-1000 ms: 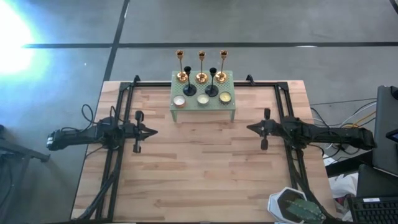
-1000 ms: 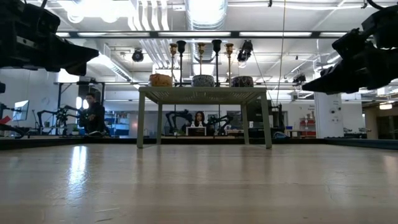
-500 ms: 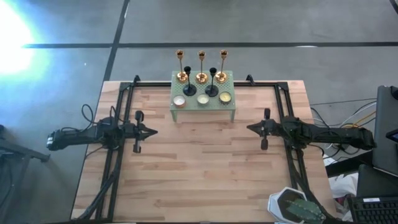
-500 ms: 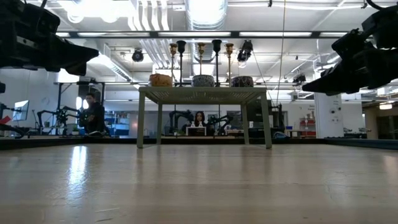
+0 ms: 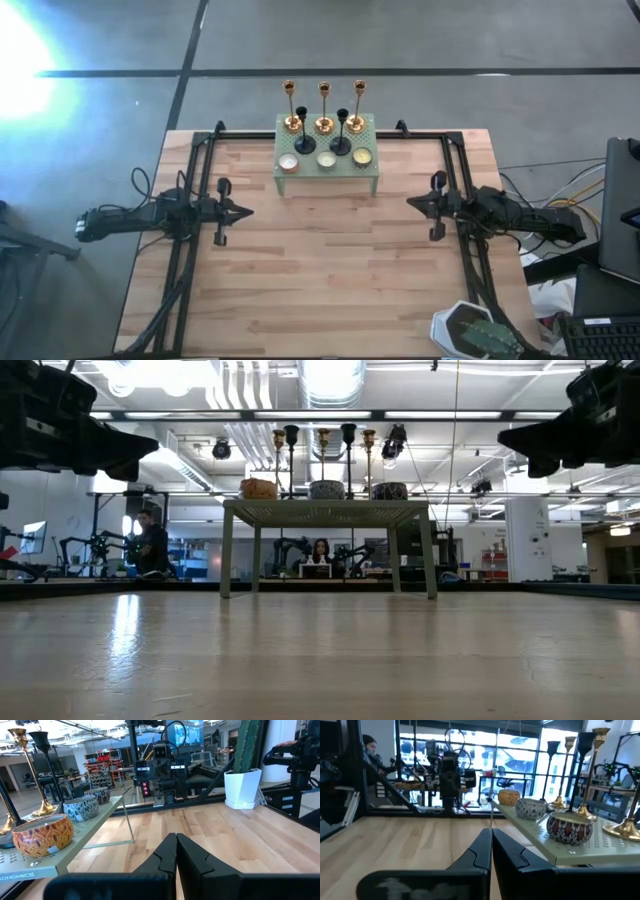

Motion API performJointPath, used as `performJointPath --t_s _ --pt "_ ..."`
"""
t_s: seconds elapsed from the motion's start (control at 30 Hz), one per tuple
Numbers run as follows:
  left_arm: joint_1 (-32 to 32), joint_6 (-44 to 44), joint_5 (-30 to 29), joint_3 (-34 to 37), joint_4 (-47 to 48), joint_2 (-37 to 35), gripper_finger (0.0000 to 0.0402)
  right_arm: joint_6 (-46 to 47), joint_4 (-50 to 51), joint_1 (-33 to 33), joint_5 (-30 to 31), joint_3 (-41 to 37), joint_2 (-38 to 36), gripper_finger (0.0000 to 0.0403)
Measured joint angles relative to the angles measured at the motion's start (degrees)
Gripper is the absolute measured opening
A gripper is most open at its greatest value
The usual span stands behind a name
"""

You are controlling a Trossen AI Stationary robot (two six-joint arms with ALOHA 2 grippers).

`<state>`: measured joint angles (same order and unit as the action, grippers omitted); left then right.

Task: Pick & Place candle stick holders
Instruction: Return to Home Position

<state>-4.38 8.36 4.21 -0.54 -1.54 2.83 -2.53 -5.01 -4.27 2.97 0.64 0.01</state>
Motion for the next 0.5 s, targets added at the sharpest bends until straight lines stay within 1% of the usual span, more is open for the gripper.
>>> performJointPath --t_s 0.5 --pt "0.0 0.0 -0.3 0.0 0.1 0.3 0.0014 0.0 0.2 0.0 0.1 -0.1 0.5 0.0008"
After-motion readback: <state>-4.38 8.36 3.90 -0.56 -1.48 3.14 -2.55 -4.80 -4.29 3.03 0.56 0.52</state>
